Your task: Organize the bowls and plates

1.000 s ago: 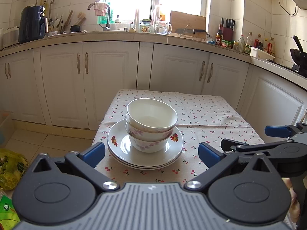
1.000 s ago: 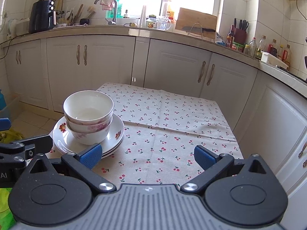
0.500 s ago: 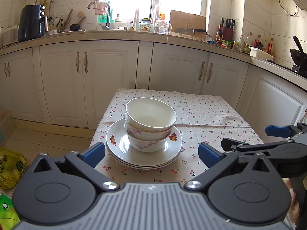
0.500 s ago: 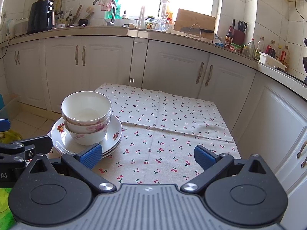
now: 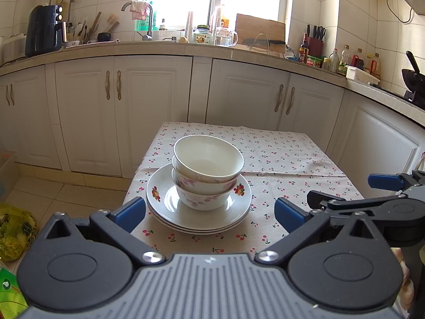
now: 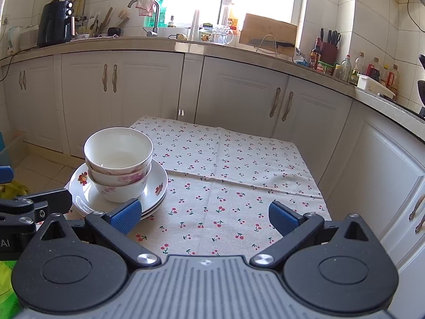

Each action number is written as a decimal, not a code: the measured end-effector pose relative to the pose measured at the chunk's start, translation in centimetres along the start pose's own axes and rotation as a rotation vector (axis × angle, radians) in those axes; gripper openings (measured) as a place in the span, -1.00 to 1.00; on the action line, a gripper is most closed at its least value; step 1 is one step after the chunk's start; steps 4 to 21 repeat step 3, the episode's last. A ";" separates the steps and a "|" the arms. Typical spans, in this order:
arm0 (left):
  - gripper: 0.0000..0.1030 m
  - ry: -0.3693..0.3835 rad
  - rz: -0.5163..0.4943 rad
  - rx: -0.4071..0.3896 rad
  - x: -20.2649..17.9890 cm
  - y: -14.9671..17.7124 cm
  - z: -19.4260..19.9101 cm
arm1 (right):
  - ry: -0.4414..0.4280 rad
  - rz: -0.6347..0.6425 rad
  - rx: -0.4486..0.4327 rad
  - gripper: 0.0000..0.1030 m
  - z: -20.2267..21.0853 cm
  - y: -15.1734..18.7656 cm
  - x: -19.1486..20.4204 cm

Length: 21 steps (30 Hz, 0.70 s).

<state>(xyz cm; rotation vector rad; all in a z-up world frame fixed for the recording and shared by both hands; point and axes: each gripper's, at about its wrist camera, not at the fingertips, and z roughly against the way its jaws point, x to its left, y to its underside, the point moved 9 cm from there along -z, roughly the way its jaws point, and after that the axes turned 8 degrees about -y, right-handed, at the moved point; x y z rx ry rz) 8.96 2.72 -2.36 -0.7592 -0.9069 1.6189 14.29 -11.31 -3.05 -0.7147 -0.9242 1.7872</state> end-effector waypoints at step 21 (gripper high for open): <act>0.99 0.002 0.000 0.001 0.0 0.0 0.0 | 0.003 0.001 -0.002 1.00 0.1 0.0 0.0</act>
